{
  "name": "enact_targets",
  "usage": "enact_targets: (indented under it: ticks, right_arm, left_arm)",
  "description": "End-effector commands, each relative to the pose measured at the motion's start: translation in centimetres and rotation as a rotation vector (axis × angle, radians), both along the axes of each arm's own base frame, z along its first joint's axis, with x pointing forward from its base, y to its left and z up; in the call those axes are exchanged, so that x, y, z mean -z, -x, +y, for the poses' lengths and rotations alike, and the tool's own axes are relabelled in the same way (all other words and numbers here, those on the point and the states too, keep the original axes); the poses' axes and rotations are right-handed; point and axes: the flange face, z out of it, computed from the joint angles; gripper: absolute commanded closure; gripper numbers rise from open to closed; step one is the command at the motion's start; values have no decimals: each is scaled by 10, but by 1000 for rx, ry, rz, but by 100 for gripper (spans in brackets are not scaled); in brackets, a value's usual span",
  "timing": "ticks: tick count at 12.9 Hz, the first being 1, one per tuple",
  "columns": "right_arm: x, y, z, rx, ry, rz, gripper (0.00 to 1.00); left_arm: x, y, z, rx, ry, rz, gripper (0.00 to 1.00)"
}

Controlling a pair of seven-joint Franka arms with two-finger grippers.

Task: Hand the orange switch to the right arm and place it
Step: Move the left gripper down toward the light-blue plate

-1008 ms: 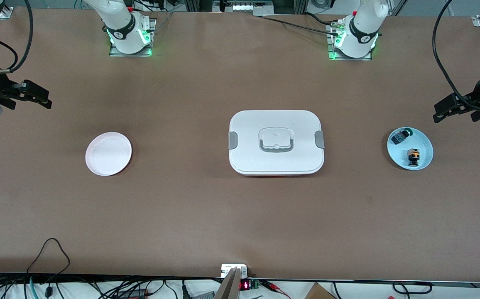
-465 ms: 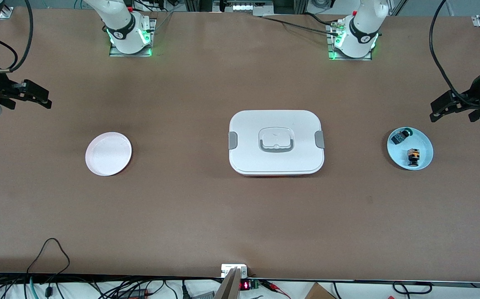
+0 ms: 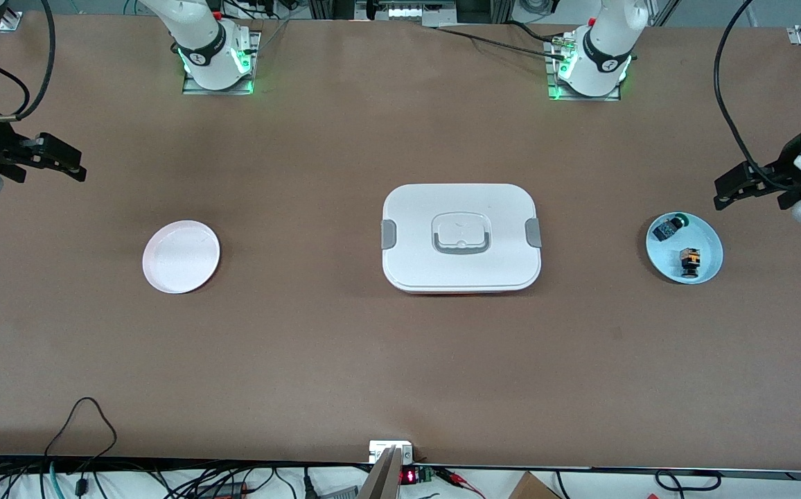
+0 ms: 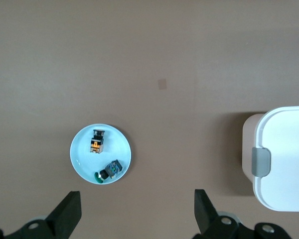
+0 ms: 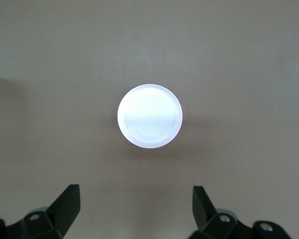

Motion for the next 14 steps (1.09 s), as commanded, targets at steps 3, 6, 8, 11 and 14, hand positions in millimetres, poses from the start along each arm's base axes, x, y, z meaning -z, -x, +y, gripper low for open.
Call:
enact_targets:
  ticks: [3, 6, 8, 11, 14]
  right_arm:
    - [-3, -1, -5, 1, -10, -4, 0]
    - [-1, -2, -3, -2, -8, 0, 0]
    - [-2, 0, -7, 2, -4, 9, 0]
    - [-2, 1, -6, 6, -10, 11, 0]
    - [2, -1, 6, -20, -2, 19, 0]
  left_arm:
    - [36, -6, 13, 101, -11, 139, 0]
    - [69, -16, 40, 277, 26, 205, 0]
    - [89, -21, 53, 330, 54, 235, 0]
    - [120, -21, 57, 435, 86, 290, 0]
    - [158, -13, 62, 566, 116, 305, 0]
